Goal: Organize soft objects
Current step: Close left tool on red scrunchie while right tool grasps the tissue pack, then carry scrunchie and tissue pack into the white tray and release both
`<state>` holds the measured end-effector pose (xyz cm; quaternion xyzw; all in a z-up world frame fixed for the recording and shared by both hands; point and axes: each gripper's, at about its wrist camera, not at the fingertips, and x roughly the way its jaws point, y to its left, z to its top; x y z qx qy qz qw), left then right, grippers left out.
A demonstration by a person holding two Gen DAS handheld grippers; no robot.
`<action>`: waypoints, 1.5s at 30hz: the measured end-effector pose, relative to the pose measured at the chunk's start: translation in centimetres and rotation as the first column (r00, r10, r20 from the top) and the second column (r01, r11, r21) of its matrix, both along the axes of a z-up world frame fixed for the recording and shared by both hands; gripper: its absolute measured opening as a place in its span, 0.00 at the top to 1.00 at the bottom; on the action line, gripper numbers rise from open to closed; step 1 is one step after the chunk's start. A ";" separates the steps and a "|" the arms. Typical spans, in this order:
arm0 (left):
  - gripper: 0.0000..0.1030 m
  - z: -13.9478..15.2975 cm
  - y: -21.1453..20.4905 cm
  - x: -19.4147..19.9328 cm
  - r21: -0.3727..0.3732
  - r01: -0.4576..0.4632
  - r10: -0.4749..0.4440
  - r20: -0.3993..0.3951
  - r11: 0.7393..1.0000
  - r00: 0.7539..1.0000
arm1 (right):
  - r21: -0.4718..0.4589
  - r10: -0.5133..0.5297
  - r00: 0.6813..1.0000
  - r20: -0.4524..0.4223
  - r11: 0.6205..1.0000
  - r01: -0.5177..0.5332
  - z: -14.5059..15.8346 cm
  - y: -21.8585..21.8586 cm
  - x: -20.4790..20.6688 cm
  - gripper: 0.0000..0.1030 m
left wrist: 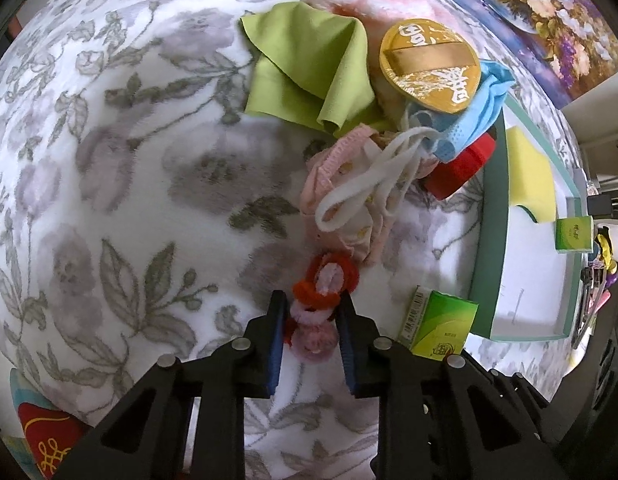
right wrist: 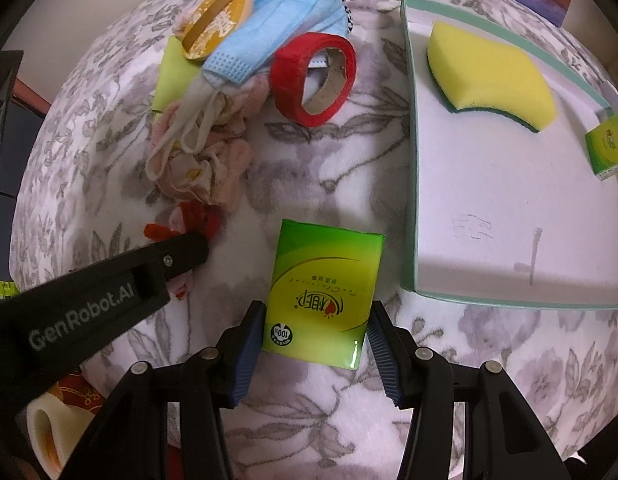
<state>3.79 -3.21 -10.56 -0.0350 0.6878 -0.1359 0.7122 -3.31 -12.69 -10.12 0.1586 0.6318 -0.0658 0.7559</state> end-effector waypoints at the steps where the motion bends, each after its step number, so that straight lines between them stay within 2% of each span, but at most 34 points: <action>1: 0.77 0.0 -0.2 -0.1 -0.003 0.001 -0.001 0.001 1.000 1.000 | 0.000 0.000 1.000 0.000 1.000 0.000 0.0 0.0 0.1 0.47; 6: 0.80 -0.3 -0.4 0.1 -0.025 0.003 -0.003 -0.003 1.000 1.000 | 0.000 0.000 1.000 -0.003 1.000 0.000 0.2 0.2 0.2 0.47; 11: 0.81 1.0 0.4 0.1 -0.068 -0.012 0.013 0.006 0.998 1.000 | -0.005 0.005 1.000 -0.025 1.000 -0.005 0.5 0.1 0.3 0.48; 16: 0.81 3.1 0.9 -0.2 -0.096 -0.022 0.027 0.057 0.995 0.998 | 0.001 0.001 1.000 0.013 1.000 -0.001 2.1 -0.5 -0.2 0.48; 22: 0.81 7.2 1.9 -1.0 -0.136 -0.023 0.047 0.175 0.990 0.983 | 0.003 -0.025 0.995 0.101 1.000 0.024 5.7 -1.7 -1.1 0.50; 24: 0.81 8.1 2.2 -0.7 -0.146 -0.019 0.048 0.199 0.989 0.979 | 0.002 -0.035 0.992 0.121 0.999 0.035 6.4 -2.4 -1.4 0.57; 27: 0.81 9.5 2.4 -0.9 -0.143 -0.007 0.040 0.229 0.990 0.973 | 0.006 -0.047 0.989 0.140 0.999 0.047 7.2 -3.2 -1.8 0.59; 33: 0.81 9.3 0.6 -0.6 -0.137 0.011 0.021 0.230 0.990 0.973 | 0.006 -0.019 0.995 0.093 1.000 0.019 5.8 -3.5 -1.3 0.69; 45: 0.81 8.1 0.4 -0.8 -0.115 0.009 0.015 0.202 0.993 0.979 | 0.038 0.011 0.999 0.050 0.999 -0.013 3.4 -2.6 -0.8 0.78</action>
